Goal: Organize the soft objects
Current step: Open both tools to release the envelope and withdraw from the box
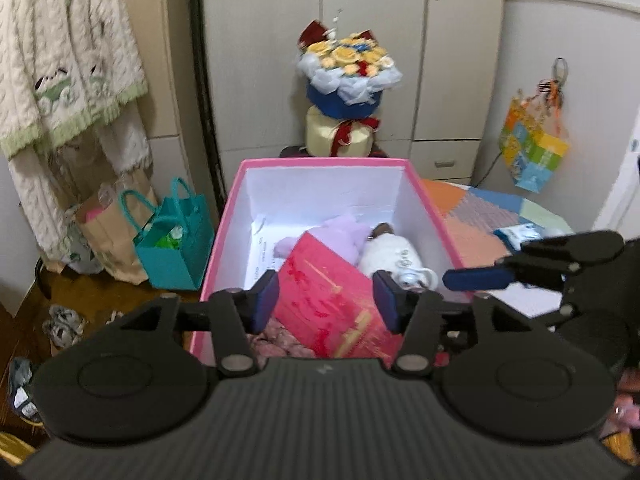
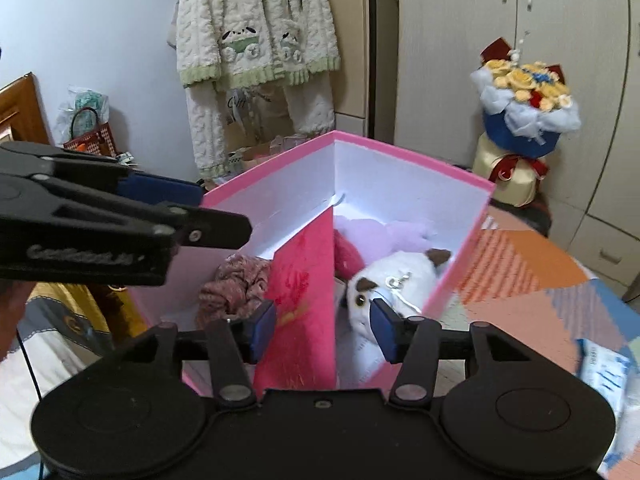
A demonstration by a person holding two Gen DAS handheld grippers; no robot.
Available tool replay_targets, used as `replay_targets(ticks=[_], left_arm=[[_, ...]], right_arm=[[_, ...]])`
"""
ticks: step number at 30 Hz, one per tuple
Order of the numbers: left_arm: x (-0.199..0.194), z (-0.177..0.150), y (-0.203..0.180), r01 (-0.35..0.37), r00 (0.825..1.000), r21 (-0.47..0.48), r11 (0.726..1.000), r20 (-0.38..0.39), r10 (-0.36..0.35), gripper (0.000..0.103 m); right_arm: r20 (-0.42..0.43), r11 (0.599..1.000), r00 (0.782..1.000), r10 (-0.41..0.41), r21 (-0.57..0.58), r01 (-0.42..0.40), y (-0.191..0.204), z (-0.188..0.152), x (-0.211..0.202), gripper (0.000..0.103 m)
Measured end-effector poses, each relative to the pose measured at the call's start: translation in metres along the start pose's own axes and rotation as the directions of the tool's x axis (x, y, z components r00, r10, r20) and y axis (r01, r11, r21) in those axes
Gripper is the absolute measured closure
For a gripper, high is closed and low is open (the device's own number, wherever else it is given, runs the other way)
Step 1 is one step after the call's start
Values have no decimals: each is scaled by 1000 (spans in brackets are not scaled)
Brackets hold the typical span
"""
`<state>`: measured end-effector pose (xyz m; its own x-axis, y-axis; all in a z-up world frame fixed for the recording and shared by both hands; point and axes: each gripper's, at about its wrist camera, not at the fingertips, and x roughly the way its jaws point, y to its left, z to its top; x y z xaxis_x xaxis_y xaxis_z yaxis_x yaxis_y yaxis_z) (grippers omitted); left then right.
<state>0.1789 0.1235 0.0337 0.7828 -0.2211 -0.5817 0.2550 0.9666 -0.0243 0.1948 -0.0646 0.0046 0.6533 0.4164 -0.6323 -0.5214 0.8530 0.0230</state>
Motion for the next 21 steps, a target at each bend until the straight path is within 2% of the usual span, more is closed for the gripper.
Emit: replay_targets(ticks=[5,12,16,21], left_arm=[[-30,-5,-18,19,999,47,999,48,-21,41],[-73,-12,-47,32,990,136,990,135,-51,29],[-94,-17,-66,65,984,197,978,151,-96,24],[-110,-23,-90,116,973,273,955,161,-165,16]], right_arm=[[40,998,997,-59,-31,61,2,-7,-33,40],[90,993,991,-102,-45,107,-2,-21,-80,37],[98,995,992,-83,-55,89,-13,-43,-113,34],[135,996,987,-90,-12,92,-41,-79,-158,32]])
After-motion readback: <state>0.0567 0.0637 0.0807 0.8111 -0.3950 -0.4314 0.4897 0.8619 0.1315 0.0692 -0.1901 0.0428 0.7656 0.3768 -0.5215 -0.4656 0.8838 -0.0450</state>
